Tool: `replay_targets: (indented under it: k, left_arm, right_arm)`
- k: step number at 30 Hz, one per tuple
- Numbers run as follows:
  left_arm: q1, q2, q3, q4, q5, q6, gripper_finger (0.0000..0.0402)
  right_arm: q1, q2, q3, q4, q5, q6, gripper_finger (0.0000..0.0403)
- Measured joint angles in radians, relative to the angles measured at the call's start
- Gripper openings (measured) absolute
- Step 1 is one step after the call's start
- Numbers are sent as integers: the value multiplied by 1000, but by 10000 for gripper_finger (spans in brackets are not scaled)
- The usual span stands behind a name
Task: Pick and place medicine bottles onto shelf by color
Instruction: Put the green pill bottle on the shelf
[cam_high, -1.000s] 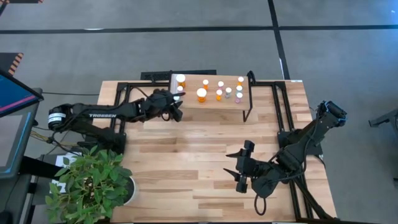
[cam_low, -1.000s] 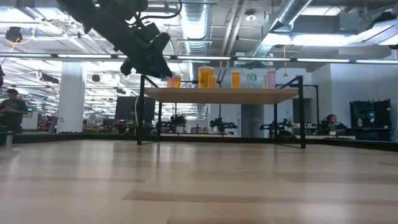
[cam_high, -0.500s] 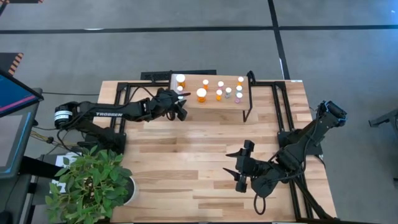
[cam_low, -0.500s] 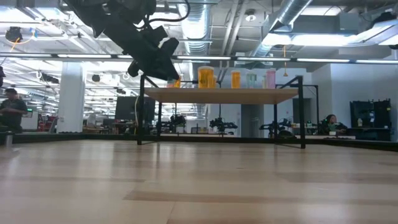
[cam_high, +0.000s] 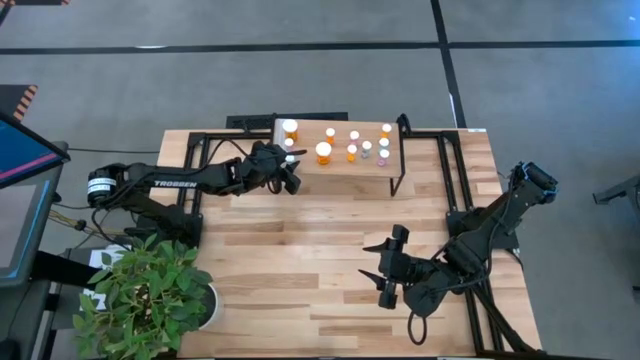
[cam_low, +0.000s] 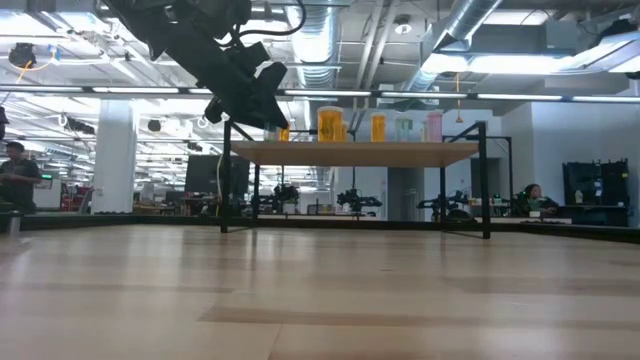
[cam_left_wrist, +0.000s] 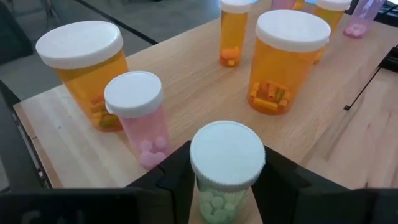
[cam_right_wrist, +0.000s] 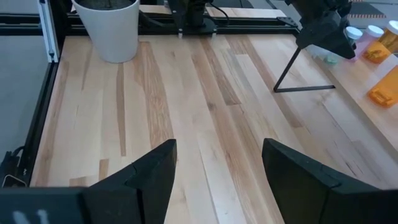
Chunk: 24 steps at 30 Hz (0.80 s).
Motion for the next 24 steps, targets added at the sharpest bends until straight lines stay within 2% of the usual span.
replay_targets:
  k: [11,18,24]
  left_arm:
    - [0,-2,8,-3,-5,7,153]
    - [-11,4,81,-122,0,21,189]
    - [-17,2,121,-160,-53,31,221]
  right_arm:
    - [0,0,0,0,0,0,260]
    - [0,0,0,0,0,0,260]
    - [0,0,0,0,-1,0,260]
